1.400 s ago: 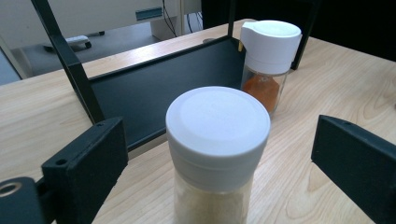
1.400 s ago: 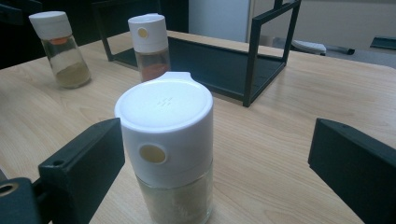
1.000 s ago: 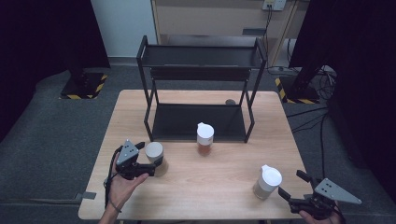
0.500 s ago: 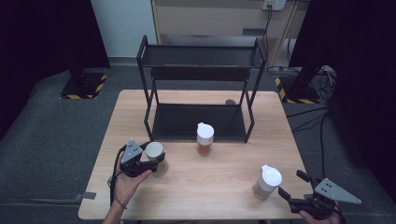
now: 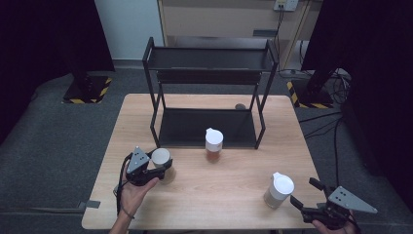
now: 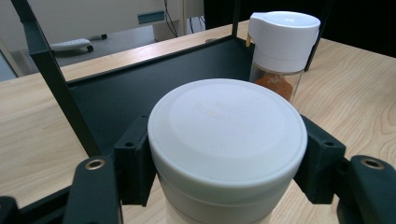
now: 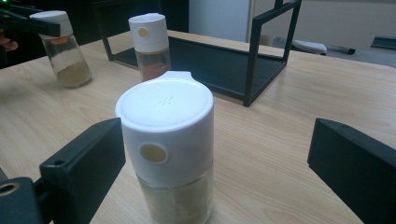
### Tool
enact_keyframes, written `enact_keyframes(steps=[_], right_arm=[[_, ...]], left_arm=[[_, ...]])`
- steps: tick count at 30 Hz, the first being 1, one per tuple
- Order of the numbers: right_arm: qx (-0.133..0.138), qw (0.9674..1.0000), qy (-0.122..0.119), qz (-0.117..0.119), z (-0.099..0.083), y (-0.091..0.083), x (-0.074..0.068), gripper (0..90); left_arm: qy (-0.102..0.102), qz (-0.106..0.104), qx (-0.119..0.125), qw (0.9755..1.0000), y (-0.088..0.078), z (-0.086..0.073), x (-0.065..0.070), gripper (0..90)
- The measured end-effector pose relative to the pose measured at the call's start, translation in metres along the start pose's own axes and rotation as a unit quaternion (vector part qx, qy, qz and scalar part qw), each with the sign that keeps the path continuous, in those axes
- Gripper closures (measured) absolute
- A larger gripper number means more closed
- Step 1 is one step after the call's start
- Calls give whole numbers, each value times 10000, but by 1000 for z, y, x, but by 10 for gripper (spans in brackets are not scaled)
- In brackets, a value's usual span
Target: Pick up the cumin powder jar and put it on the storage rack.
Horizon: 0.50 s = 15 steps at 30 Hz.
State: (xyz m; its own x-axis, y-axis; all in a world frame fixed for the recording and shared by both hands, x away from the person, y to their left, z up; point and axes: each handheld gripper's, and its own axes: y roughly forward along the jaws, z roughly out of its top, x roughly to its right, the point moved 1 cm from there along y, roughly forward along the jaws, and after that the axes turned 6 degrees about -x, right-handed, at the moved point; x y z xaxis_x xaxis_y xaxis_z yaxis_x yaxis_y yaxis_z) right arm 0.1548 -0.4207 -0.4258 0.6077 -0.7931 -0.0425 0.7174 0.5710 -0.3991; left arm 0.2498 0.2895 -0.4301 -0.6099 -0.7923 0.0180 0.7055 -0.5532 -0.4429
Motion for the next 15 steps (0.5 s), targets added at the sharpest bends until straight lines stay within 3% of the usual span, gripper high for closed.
enact_keyframes(steps=[2,15], right_arm=[[-6,10000,-8,-2,0,0,-1,44],[-8,10000,-8,11,0,0,0,46]], left_arm=[[-123,-86,31,9999,0,0,-2,329],[-18,-162,-1,9999,-1,18,1,329]])
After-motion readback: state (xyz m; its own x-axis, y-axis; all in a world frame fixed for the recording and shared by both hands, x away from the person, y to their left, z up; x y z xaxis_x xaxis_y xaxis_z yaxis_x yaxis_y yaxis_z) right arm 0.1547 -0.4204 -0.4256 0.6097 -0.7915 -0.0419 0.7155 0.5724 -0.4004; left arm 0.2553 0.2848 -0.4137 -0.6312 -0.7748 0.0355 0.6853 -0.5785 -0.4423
